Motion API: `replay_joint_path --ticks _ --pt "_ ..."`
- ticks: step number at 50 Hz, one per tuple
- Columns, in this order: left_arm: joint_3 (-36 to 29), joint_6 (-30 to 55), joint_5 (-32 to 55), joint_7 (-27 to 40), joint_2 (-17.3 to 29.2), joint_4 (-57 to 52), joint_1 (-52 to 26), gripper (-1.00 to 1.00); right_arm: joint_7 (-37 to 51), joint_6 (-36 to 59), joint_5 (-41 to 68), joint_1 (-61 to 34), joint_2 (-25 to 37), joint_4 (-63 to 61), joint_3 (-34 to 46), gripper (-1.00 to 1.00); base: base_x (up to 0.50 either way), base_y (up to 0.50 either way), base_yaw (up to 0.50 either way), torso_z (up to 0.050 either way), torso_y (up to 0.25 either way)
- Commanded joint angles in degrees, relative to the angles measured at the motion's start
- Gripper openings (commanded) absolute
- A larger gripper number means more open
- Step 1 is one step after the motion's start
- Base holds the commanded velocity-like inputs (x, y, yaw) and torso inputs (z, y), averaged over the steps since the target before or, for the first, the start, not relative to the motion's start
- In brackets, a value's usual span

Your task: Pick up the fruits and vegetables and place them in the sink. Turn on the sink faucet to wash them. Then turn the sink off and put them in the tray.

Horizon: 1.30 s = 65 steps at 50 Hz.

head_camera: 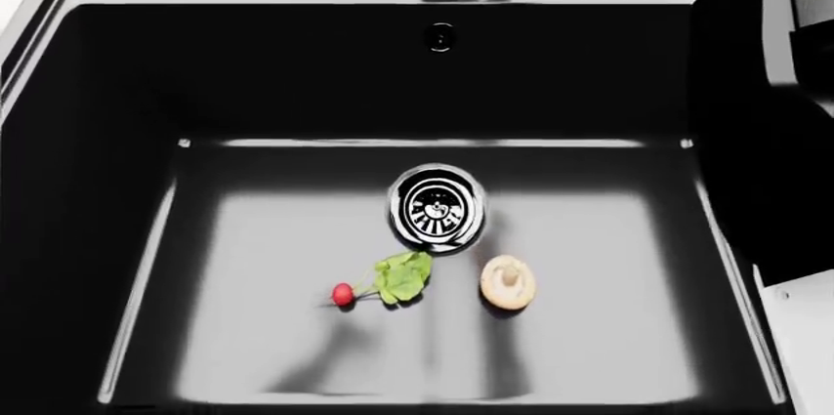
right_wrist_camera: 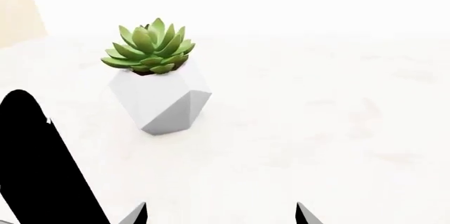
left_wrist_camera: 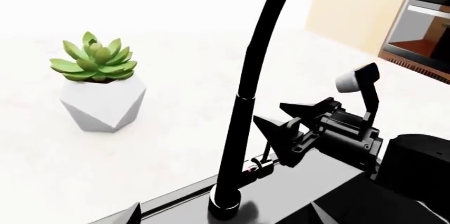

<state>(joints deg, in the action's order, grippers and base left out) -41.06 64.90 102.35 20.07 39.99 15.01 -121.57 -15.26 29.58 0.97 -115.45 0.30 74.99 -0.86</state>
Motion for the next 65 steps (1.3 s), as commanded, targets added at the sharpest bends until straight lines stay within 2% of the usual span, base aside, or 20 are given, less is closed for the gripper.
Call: replay_joint_path --ticks 1,13,28,48,65 --pt "0.0 -0.3 -0.6 -0.5 0.1 -0.3 0.7 1.00 0.0 -0.1 0.1 0.4 0.0 0.0 0.5 1.00 0.00 0.00 0.00 0.000 -0.119" --pt "0.4 -0.2 0.4 0.5 0.3 0.0 0.3 1.00 0.7 0.2 -0.5 1.2 0.2 0.0 1.6 1.00 0.00 0.00 0.00 0.000 -0.069" --pt "0.3 -0.2 -0.6 -0.1 -0.3 0.9 -0.2 1.00 9.7 0.6 -1.2 2.6 3.1 0.0 3.1 1.00 0.00 0.00 0.00 0.000 0.000" --pt "0.4 -1.8 -2.1 -1.5 -0.5 0.1 1.8 1.00 11.0 0.5 -0.8 2.3 6.2 0.0 2.4 1.00 0.00 0.00 0.00 0.000 0.000" --pt "0.9 -2.3 -1.6 -1.3 -0.1 -0.6 2.5 1.00 9.1 0.9 0.0 -6.3 5.9 0.0 -4.0 1.00 0.00 0.00 0.00 0.000 0.000"
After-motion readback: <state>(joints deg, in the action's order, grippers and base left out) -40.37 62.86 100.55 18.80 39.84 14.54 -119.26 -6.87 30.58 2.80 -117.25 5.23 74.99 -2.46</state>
